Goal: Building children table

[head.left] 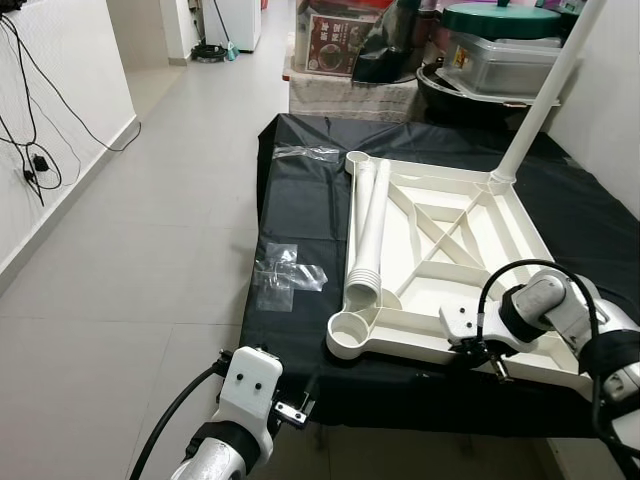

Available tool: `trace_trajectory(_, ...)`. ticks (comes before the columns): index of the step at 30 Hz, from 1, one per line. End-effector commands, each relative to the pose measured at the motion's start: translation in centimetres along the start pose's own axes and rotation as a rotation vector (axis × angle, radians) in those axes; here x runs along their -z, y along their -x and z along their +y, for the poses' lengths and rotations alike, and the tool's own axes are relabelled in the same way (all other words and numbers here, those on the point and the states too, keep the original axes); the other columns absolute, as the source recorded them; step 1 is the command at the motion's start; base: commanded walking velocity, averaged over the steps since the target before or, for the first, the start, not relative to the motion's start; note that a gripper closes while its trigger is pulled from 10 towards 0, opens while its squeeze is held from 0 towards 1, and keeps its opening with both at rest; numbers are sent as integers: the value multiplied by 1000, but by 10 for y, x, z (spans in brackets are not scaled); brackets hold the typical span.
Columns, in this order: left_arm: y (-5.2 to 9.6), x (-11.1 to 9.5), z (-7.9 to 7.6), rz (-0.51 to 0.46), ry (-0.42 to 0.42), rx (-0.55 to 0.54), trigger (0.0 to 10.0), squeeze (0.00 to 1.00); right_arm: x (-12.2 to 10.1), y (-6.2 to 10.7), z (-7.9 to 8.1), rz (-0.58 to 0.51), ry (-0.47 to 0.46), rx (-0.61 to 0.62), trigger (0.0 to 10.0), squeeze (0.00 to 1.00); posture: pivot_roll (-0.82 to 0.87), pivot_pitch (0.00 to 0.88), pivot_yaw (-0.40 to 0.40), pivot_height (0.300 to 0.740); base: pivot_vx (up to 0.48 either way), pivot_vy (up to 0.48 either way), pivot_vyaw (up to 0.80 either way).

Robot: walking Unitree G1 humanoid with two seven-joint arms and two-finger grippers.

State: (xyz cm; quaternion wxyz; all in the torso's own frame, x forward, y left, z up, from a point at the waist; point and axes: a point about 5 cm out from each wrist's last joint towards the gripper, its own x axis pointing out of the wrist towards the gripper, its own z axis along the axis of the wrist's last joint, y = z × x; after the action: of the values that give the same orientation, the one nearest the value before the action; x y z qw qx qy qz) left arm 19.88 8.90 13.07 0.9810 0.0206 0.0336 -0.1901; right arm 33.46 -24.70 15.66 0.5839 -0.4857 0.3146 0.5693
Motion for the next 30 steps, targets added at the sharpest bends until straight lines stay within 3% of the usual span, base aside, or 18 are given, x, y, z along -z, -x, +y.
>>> trace_trajectory(1, 0, 6, -1, 30, 8, 4, 10000, 0, 0, -16, 8, 111, 125, -79, 0, 0, 44, 121, -87, 740, 0, 0, 0)
trace_trajectory(6, 0, 6, -1, 31, 8, 5, 10000, 0, 4, -13, 4, 156, 134, -40, 0, 0, 46, 120, -89, 740, 0, 0, 0)
trace_trajectory(7, 0, 7, -1, 32, 8, 5, 10000, 0, 5, -12, 1, 180, 132, -16, 8275, 0, 45, 117, -86, 740, 0, 0, 0)
trace_trajectory(9, 0, 7, -1, 32, 8, 5, 10000, 0, 5, -12, 1, 180, 132, -16, 8275, 0, 45, 117, -86, 740, 0, 0, 0)
trace_trajectory(10, 0, 7, -1, 32, 8, 6, 10000, 0, 9, -9, 0, 212, 128, -8, 10000, 0, 47, 113, -86, 740, 0, 0, 0)
trace_trajectory(20, 1, 8, -1, 35, 6, 7, 10000, 0, 18, -7, 0, 273, 52, -4, 10000, 0, 50, 101, -83, 740, 0, 0, 0)
trace_trajectory(21, 1, 8, -1, 36, 6, 7, 10000, 0, 18, -8, 1, 264, 50, -14, 10000, 824, 51, 99, -81, 740, 0, 0, 0)
trace_trajectory(22, 1, 8, -1, 36, 6, 7, 10000, 0, 18, -8, 1, 264, 50, -14, 10000, 824, 51, 99, -81, 740, 0, 0, 0)
trace_trajectory(23, 1, 9, -1, 37, 5, 7, 10000, 0, 17, -9, 1, 259, 46, -19, 10000, 1000, 51, 96, -80, 740, 0, 0, 0)
trace_trajectory(28, 1, 10, -1, 40, 3, 9, 10000, 0, 15, -5, -3, 230, 29, 4, 10000, 1000, 51, 87, -76, 740, 0, 0, 0)
trace_trajectory(29, 1, 10, -1, 42, 3, 10, 10000, 0, 13, 0, -6, 214, 27, 20, 10000, 0, 50, 84, -72, 740, 0, 0, 0)
trace_trajectory(30, 1, 11, -1, 43, 3, 11, 10000, 0, 11, 3, -8, 205, 27, 30, 10000, 0, 50, 82, -73, 740, 0, 0, 0)
